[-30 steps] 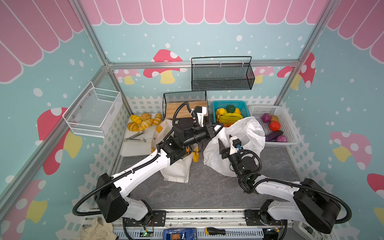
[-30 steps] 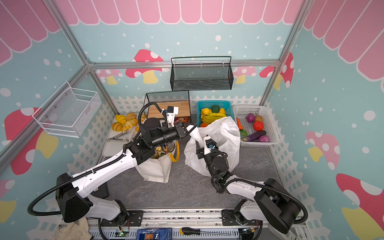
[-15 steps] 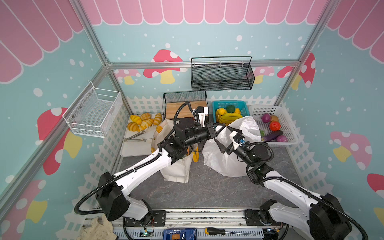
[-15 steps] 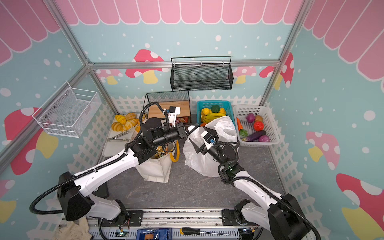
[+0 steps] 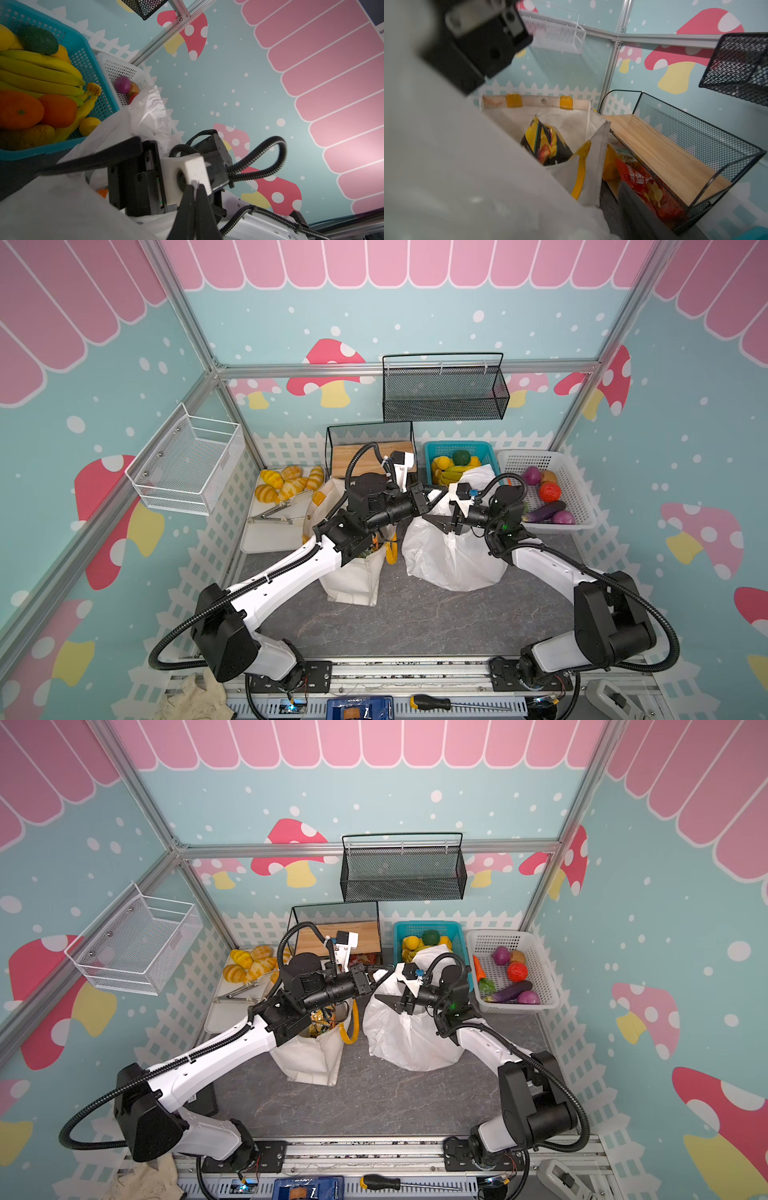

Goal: Place the mixed food into the grocery bags and tie them

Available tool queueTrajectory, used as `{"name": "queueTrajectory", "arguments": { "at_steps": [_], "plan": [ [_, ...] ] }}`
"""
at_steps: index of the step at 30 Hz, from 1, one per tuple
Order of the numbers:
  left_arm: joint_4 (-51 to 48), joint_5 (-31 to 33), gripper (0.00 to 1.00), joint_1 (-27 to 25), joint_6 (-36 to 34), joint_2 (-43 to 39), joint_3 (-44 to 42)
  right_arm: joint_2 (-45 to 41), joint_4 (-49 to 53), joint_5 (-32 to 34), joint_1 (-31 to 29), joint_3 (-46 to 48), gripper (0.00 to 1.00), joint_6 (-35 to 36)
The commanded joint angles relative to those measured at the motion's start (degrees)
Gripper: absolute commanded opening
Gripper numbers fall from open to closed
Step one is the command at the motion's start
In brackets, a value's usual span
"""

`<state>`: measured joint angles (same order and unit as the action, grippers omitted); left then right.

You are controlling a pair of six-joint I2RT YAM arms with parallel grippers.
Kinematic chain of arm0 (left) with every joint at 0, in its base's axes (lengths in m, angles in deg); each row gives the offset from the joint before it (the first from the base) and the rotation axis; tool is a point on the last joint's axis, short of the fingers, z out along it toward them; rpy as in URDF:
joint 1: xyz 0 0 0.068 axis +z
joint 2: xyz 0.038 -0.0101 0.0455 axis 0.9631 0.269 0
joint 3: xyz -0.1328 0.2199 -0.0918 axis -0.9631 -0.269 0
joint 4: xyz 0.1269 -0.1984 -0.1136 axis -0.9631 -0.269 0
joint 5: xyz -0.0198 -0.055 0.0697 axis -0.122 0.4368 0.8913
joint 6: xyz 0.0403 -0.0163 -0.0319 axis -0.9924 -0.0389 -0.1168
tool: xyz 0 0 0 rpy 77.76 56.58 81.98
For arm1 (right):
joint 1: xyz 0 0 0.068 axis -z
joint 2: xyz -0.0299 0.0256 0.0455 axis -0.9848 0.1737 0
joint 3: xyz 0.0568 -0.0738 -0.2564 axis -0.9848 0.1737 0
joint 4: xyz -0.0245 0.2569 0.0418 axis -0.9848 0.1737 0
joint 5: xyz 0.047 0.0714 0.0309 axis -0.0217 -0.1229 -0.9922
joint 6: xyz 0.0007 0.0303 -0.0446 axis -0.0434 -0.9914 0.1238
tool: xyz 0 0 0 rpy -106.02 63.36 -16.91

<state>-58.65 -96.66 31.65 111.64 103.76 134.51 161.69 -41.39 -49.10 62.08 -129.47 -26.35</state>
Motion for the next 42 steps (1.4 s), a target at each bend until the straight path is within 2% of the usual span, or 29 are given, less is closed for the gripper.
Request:
{"name": "queueTrajectory", "arguments": {
  "at_steps": [1,8,13,16,19,20,24,29,32,35,37,39,42],
  "plan": [
    [1.7,-1.4,0.0,-0.5,-1.0,-0.9,1.6,0.4,2.5,-2.2,-0.1,3.5,0.48,0.7],
    [2.5,-2.1,0.0,0.0,-0.3,0.1,1.9,-3.1,-1.9,3.8,-0.1,8.6,0.2,-1.8],
    [2.2,-1.9,0.0,0.5,-0.8,0.5,2.1,-7.1,-5.5,15.3,-0.5,12.9,0.03,-7.3],
    [1.9,-1.5,0.0,1.3,-1.8,1.1,2.6,-9.5,-6.8,23.7,-2.1,15.5,0.02,-11.2],
    [1.0,0.2,0.13,1.8,-5.4,1.6,3.2,-11.2,-6.3,29.0,-4.9,16.5,0.02,-12.4],
    [0.4,1.2,0.2,1.8,-7.7,1.5,3.3,-11.4,-6.1,30.3,-5.7,16.6,0.02,-12.8],
    [-3.3,5.5,0.42,1.6,-15.0,0.1,3.1,-11.8,-6.0,32.5,-7.3,16.4,0.02,-13.8],
    [-6.2,11.4,0.59,0.1,-21.7,-1.3,2.1,-11.7,-6.4,33.9,-8.5,16.2,0.02,-14.4],
    [-8.1,13.7,0.62,-1.3,-25.0,-0.6,3.4,-11.2,-6.6,33.9,-9.0,15.9,0.02,-14.4],
    [-9.6,13.9,0.6,-1.9,-26.8,1.4,5.4,-11.1,-6.5,34.1,-9.3,15.9,0.03,-14.5],
    [-10.6,13.9,0.51,-1.9,-26.8,2.9,6.7,-11.6,-5.9,34.9,-9.3,15.9,0.07,-14.7],
    [-10.9,14.2,0.32,-1.7,-26.8,3.9,7.5,-13.1,-3.3,36.8,-9.3,15.6,0.16,-14.4],
    [-10.6,12.7,0.05,-0.1,-26.0,4.5,8.0,-18.0,4.4,40.2,-9.3,14.9,0.44,-12.0]
  ]
}}
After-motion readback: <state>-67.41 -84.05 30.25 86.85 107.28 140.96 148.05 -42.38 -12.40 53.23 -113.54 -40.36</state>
